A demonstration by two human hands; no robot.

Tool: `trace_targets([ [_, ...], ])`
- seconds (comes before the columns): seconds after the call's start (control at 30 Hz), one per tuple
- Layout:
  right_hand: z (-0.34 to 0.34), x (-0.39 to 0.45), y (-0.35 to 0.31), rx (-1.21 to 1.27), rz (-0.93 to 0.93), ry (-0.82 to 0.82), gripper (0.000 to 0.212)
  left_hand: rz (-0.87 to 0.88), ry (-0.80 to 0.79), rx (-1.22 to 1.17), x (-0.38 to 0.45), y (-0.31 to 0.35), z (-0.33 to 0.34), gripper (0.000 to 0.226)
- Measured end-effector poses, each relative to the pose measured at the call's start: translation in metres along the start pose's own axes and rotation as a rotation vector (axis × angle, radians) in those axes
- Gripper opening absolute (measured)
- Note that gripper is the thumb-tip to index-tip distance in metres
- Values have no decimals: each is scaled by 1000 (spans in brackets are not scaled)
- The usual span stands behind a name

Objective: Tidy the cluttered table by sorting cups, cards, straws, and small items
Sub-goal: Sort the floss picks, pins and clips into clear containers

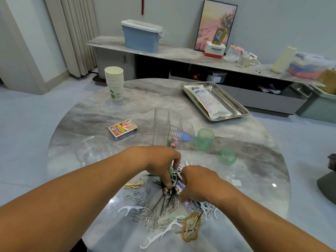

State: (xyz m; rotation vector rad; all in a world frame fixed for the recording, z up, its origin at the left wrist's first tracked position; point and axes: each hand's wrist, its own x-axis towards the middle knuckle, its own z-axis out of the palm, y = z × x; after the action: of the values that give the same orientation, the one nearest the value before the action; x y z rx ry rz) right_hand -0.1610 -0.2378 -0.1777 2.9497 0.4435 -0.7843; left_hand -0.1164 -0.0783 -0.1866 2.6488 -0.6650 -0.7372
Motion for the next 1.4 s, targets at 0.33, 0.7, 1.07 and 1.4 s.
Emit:
trace_targets([
  [0.33,-2,2,24,90,-50,36,29,-12,46,193,3,3,17,47],
  [0.7,-20,8,50,539,-59,10,10,105,130,-91,2,0,9,45],
  [1.07,-32,13,57,1095,-41,-67,8,46,51,-635,4,-4,7,20],
  [1.4,-47,8,66,1271,72,-254,24,-45,-122,-708,-2,-17,-8,9],
])
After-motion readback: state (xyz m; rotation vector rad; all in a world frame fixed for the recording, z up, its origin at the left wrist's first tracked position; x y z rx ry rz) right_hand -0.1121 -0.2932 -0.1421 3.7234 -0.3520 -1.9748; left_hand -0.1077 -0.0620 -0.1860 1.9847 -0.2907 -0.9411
